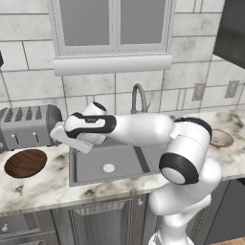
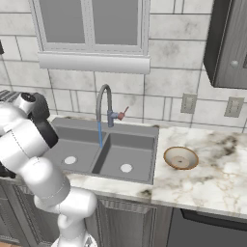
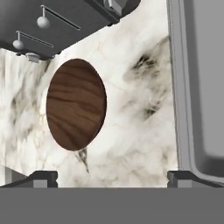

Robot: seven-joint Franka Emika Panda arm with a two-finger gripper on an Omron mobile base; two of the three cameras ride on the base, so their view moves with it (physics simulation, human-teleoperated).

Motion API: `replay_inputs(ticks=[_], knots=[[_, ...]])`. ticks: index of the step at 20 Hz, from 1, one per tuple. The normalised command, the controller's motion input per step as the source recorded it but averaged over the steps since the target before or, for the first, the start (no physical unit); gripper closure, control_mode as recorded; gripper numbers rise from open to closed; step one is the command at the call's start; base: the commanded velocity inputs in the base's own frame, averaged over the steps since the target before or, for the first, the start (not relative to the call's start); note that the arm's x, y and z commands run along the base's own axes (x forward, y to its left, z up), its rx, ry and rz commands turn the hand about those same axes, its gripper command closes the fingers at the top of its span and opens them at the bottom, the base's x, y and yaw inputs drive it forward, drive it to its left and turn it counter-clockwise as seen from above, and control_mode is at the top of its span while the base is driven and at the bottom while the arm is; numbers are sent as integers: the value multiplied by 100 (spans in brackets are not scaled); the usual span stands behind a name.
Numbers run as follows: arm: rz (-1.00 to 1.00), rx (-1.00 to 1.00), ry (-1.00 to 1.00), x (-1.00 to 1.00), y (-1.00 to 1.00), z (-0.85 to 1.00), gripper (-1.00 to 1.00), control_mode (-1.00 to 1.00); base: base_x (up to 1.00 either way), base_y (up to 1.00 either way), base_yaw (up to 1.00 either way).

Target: Rinse each bowl for a few seconds and place them down in the sink or on the counter.

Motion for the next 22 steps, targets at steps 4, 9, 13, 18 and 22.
replay_inputs(ticks=[4,9,13,18,22], knots=[[1,0,-3,13,13,-11,-100,-100,0,0,0],[1,0,-4,13,12,-10,-100,-100,0,0,0],[1,0,-4,15,11,-11,-100,-100,0,0,0],[0,0,-3,15,12,-11,-100,-100,0,0,0],[0,0,-2,13,15,-13,-100,-100,0,0,0]])
